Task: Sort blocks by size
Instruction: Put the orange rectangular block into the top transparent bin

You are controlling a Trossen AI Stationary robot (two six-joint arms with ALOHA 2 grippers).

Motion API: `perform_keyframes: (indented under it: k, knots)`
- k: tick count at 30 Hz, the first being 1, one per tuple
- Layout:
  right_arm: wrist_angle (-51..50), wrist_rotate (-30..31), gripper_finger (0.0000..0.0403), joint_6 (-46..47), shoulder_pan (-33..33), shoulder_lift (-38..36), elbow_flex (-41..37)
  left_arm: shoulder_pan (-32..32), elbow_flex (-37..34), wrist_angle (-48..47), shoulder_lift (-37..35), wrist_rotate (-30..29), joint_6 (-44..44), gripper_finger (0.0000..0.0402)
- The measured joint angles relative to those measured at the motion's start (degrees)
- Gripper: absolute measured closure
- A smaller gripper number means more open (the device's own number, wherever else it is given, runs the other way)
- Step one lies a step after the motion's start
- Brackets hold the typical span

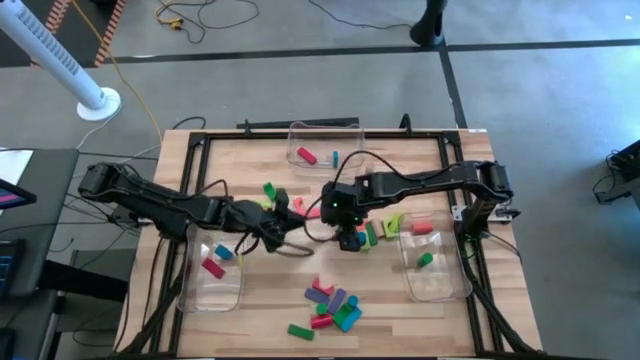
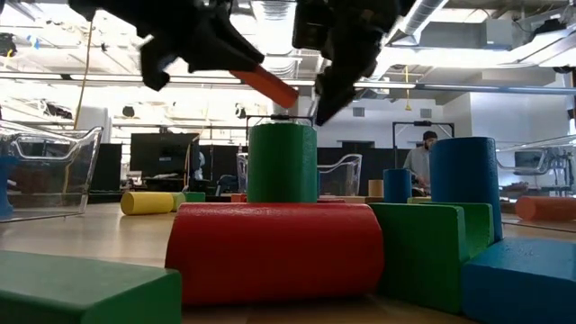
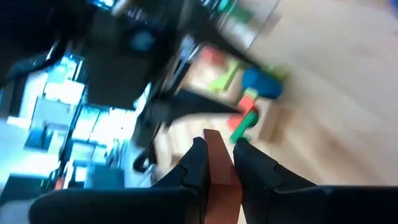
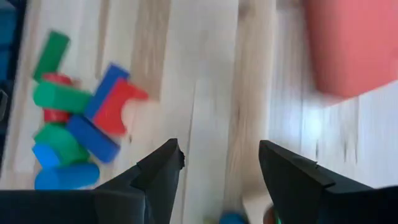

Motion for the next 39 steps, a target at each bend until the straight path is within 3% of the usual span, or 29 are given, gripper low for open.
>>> perform_keyframes:
  k: [8, 14, 19, 24, 30, 39]
  knots:
    - [-5.7, 5.0, 0.0157, 1.8, 4.8, 0.0, 0.0, 11.2, 0.0, 3.9, 0.0, 2.2, -3.4, 0.0351]
    - [-6.9, 7.2, 0.0157, 4.7, 9.2, 0.0, 0.0, 22.5, 0.0, 7.0, 0.0, 9.7, -8.3, 0.0351]
    - [-7.3, 9.7, 0.0157, 6.7, 14.3, 0.0, 0.0, 32.0, 0.0, 7.9, 0.0, 19.4, -14.6, 0.0351]
    - [-7.3, 12.5, 0.0157, 9.0, 18.9, 0.0, 0.0, 38.0, 0.1, 10.0, 0.8, 24.6, -18.8, 0.0351]
    - [-7.1, 14.4, 0.0157, 10.8, 22.7, 0.0, 0.0, 39.8, 7.3, 8.9, 8.8, 27.7, -21.6, 0.0351]
    - [-9.3, 17.9, 0.0158, 14.7, 26.6, 0.0, 0.0, 42.6, 21.2, -0.3, 23.8, 25.6, -25.1, 0.0346]
